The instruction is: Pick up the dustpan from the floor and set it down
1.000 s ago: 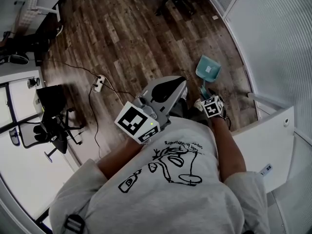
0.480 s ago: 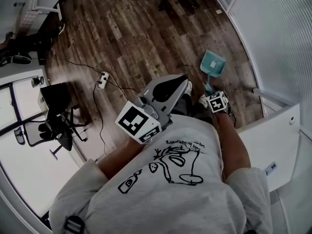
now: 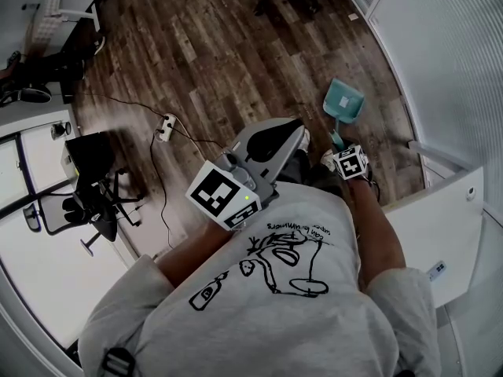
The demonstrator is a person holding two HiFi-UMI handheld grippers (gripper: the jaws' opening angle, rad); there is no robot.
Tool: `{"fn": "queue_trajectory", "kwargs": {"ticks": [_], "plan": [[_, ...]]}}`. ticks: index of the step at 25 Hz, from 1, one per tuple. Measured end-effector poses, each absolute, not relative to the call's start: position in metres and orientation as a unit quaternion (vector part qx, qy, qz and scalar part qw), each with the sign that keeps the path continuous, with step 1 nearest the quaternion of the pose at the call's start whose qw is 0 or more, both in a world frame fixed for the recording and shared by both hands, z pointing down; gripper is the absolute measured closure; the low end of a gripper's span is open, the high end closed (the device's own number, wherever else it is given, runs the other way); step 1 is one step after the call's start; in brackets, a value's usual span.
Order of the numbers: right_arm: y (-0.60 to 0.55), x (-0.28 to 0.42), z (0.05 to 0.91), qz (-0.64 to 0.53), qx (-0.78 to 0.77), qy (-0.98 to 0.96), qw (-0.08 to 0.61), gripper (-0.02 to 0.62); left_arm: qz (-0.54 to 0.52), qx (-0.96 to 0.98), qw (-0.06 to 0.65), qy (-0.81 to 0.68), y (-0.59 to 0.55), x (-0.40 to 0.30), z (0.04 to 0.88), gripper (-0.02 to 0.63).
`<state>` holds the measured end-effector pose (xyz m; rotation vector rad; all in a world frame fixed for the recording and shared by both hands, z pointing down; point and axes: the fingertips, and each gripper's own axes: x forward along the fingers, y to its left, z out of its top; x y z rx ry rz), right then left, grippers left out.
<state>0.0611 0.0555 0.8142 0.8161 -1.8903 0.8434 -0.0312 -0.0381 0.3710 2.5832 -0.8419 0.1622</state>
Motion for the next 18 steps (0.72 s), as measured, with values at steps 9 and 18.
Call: {"fn": "queue_trajectory", "kwargs": {"ticks": [9, 18], "plan": [[0.047, 0.071, 0.804, 0.325, 0.335, -0.766, 0.442, 0.474, 0.051, 0.931, 0.202, -0.300, -0.042, -0.025, 0.363, 0.604], [0.037, 0.084, 0.789, 0.324, 0.347, -0.768, 0.429, 0.474, 0.036, 0.932, 0.196, -0.304, -0.048, -0.020, 0.357, 0.604]]}}
